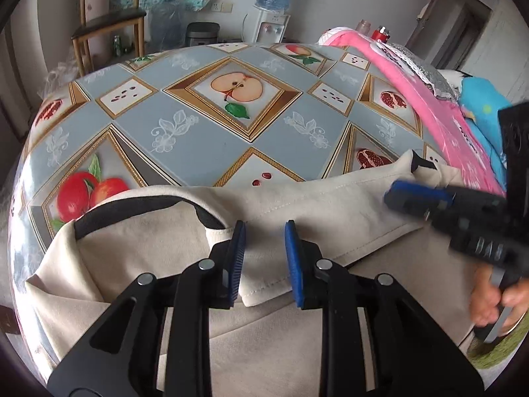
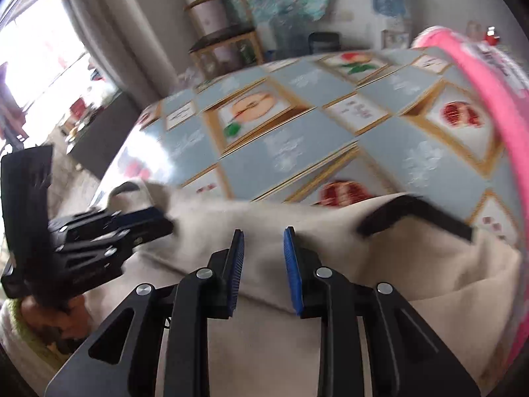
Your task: Fold large clothes
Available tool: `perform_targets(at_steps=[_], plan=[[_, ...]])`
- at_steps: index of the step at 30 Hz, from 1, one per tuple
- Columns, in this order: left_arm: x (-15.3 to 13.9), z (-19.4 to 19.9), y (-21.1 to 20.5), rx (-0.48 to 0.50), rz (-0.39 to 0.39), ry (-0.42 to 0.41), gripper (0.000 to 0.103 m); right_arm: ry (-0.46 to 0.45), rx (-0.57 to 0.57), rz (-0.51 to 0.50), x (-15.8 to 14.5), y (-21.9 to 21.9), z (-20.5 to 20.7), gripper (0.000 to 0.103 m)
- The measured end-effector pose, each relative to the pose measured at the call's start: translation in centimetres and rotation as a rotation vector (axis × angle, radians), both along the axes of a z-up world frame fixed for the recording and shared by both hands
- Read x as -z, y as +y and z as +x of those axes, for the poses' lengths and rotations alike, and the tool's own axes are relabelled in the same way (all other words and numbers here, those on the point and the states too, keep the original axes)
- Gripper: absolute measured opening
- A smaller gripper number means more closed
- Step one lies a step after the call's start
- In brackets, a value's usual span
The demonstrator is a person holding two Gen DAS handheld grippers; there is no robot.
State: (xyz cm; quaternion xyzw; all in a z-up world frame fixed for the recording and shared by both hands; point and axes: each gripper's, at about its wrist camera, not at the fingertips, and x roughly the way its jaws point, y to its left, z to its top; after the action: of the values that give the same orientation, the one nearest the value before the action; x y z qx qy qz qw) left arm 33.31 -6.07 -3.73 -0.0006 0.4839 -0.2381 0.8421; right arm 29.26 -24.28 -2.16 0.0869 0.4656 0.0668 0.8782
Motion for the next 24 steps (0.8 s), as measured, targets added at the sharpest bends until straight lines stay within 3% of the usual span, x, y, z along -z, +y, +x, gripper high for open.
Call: perform_targets(at_steps=[2,4,6,9,11,13,15,17,19,24], plan=[[0.1,0.0,0.0,-0.001,-0.003,-0.005,0.024,0.068,0.023,0.006,1.5,-1.4,0.7,0.025],[0.1,0.1,0.2,-0.004,-0.013,-0.001,0.024,0.064,-0.001,0.007,2.0,-1.5,0.7,0.025],[0.1,0.0,0.3,-0.004,-0.018,0.004,0.024,0.080,-0.003,-0.035,1.6,-0.9,0.8,0.025],[-0.9,-0.7,0.6,-0.006,-0.025,-0.023,0.025,0.044,-0.027,0.000,-0.2,0.5,0.3,0.026],[-1.5,-1.2,0.3,0.019,-0.035,-0.042,0.032,0.024,-0.084,0.029,-0.8,1.9,0.3,0.044],[-1.0,-1.5,-0.8,0.056,0.004,-0.025,0.036,0.030,-0.125,-0.002,-0.4,3.6,0.5,0.047],[0.0,-1.6,-1.8,0.066,0.108,-0.006,0.033,0.089,-0.139,-0.071,1.3,4.8,1.1,0.047],[0.2,-1.9,-1.7,0.070,0.129,-0.027,0.034,0.101,-0.123,-0.053,2.3,4.4,1.4,0.047],[-0.5,-1.8,-0.9,0.032,0.089,0.007,0.034,0.120,-0.095,-0.037,1.4,3.9,1.2,0.047],[-4.6,-4.4,1.7,-0.021,0.075,-0.039,0.042,0.051,-0.074,0.019,-3.3,2.0,-2.6,0.050]])
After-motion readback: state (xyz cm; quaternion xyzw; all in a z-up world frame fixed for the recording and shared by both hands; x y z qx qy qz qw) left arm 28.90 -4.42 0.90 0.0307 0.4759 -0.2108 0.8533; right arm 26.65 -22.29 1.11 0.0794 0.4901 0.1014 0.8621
